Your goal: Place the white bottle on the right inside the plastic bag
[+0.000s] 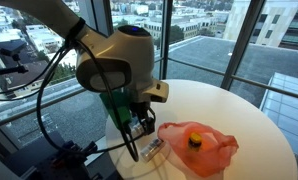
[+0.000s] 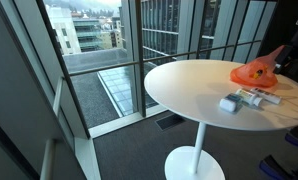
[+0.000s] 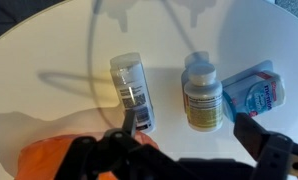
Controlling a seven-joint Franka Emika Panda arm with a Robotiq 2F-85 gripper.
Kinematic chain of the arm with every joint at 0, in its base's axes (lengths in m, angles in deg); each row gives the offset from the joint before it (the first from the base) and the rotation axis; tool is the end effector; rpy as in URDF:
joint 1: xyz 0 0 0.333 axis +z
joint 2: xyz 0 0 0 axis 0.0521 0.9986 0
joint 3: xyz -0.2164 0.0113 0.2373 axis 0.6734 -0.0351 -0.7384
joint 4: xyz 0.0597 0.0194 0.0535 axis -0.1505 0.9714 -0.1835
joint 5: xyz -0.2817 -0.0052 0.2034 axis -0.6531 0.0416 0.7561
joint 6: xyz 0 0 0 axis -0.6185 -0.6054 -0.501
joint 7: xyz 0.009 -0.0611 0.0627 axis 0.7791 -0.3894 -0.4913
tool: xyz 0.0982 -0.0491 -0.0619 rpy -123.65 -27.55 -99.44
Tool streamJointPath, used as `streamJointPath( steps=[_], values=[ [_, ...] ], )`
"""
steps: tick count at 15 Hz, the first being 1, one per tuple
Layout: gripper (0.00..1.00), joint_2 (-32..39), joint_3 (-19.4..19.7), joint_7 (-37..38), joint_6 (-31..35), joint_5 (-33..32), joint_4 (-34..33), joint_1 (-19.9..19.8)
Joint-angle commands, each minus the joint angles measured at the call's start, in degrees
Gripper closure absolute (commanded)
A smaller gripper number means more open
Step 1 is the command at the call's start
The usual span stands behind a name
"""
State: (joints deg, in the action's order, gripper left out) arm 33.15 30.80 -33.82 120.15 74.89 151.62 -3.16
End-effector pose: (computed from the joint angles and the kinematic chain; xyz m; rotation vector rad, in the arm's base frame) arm 0.3627 -0.1388 0.3148 -2.9933 0.4513 -0.1047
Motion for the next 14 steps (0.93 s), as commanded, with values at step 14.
streamJointPath(
  steps=[14],
  values=[
    [0.00, 21.7, -2.0, -1.7, 11.8, -2.4, -7.9, -5.3]
  ],
)
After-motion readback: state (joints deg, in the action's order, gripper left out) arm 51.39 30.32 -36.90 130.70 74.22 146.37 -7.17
